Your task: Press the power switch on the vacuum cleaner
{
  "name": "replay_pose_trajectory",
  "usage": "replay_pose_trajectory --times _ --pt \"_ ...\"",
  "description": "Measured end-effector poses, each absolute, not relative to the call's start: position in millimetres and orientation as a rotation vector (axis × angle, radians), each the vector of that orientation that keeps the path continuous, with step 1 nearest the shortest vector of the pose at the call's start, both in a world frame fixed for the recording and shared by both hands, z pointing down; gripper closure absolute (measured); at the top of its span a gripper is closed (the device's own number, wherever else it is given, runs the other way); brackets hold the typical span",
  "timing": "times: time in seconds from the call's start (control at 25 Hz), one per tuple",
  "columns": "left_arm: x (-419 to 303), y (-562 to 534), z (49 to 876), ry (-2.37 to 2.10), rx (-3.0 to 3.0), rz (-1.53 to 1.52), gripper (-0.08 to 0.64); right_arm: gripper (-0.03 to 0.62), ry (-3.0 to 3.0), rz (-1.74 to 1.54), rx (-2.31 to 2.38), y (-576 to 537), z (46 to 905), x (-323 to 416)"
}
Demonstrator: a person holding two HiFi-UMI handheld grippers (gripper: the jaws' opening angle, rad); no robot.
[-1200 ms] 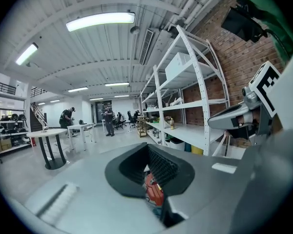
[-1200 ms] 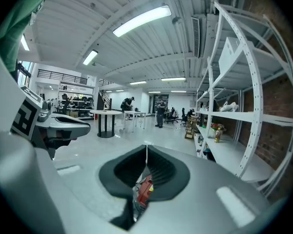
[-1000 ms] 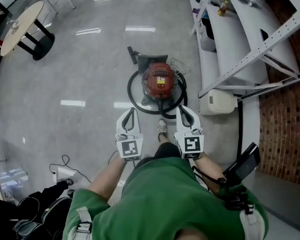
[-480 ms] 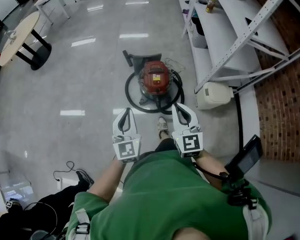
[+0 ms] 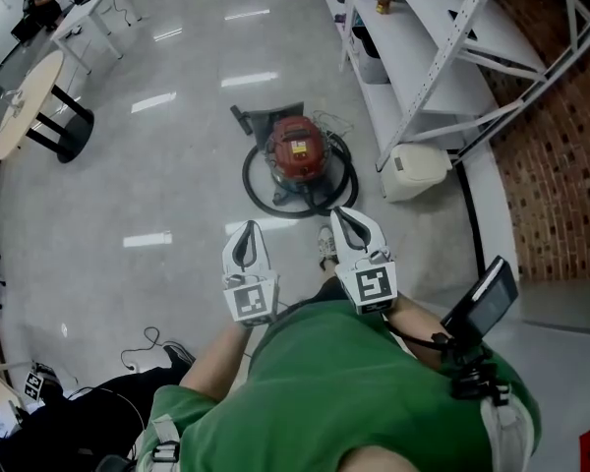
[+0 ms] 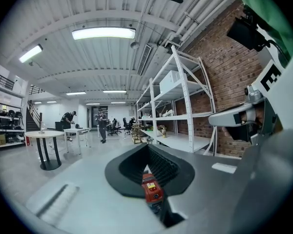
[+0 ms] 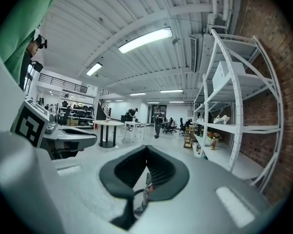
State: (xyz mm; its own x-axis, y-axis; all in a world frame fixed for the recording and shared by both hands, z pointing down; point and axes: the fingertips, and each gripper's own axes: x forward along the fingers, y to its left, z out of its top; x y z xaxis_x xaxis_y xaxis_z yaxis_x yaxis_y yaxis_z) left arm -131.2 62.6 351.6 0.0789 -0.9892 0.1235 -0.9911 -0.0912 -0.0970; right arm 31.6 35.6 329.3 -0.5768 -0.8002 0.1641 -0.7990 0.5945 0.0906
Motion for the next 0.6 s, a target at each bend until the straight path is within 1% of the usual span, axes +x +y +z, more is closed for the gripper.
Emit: replay_pose_trajectory --times 0.6 --pt "-111 93 342 -2.100 2.319 0.196 0.552 0.589 -2.622 -0.017 1.368 72 326 49"
